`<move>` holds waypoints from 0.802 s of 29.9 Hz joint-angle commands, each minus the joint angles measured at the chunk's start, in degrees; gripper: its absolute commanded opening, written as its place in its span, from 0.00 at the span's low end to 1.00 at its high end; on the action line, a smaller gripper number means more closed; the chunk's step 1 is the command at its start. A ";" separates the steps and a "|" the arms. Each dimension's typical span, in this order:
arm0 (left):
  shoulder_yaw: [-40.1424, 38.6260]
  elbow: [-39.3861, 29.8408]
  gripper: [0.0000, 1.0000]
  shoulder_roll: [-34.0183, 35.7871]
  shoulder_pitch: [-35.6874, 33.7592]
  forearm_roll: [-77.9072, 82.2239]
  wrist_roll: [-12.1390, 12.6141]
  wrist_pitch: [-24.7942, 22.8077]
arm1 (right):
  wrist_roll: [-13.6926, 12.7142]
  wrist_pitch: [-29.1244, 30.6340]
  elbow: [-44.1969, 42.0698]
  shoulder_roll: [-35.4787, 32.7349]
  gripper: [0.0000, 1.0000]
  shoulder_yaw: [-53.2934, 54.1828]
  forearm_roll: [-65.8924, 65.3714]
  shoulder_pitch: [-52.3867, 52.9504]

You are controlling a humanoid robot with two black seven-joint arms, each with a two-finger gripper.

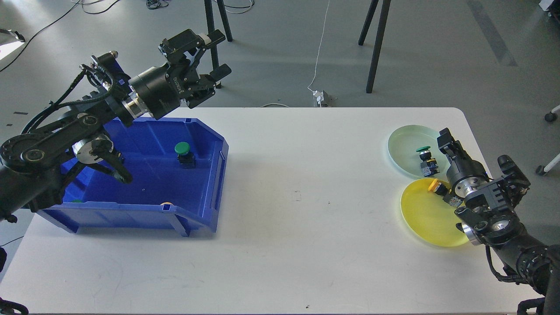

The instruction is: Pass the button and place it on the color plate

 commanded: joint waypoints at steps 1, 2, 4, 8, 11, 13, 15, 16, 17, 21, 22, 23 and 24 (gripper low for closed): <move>0.00 0.00 0.87 0.00 0.00 -0.08 0.00 0.00 | 0.00 -0.17 0.28 0.34 0.65 0.43 0.09 0.77; 0.00 0.00 0.87 0.00 0.00 -0.09 0.00 0.00 | 0.00 -0.26 0.45 0.43 0.66 0.69 0.44 1.12; 0.09 0.09 0.87 0.00 0.09 -1.48 0.00 0.00 | 0.00 -0.17 0.80 0.43 0.67 2.01 1.14 3.05; 0.00 2.71 0.89 0.00 0.35 -3.95 0.00 0.00 | 0.00 1.93 3.60 0.00 0.88 10.00 9.12 8.93; -1.22 9.91 0.89 0.09 -0.35 -4.13 0.00 0.00 | 0.00 8.33 14.03 -2.80 0.94 14.48 17.20 12.45; -3.85 12.82 0.89 0.35 -0.44 -4.57 0.00 0.00 | 0.00 13.25 23.08 -7.89 0.97 18.08 22.30 13.42; -6.49 14.84 0.89 0.88 -0.53 -5.09 0.00 0.00 | 0.00 17.65 32.40 -11.42 0.98 22.04 26.88 13.51; -8.07 16.33 0.89 0.97 -0.53 -5.18 0.00 0.00 | 0.00 20.11 36.62 -12.91 0.98 23.97 28.99 13.25; -9.65 18.00 0.89 1.23 -0.53 -5.62 0.00 0.00 | 0.00 22.39 39.88 -13.71 0.98 25.29 30.66 12.90; -13.27 24.59 0.91 2.20 -0.35 -9.13 0.00 0.00 | 0.00 35.55 42.91 -14.16 0.98 26.10 34.62 12.11; -13.36 26.09 0.91 2.20 -0.35 -10.27 0.00 0.00 | 0.00 40.12 42.82 -14.24 0.98 26.01 36.37 12.02; -13.45 27.58 0.91 2.20 -0.44 -11.85 0.00 0.00 | 0.00 45.83 42.64 -14.24 0.99 25.40 38.74 12.02; -13.36 28.82 0.92 2.11 -0.35 -13.25 0.00 0.00 | 0.00 50.68 42.55 -14.33 0.99 24.96 40.33 11.93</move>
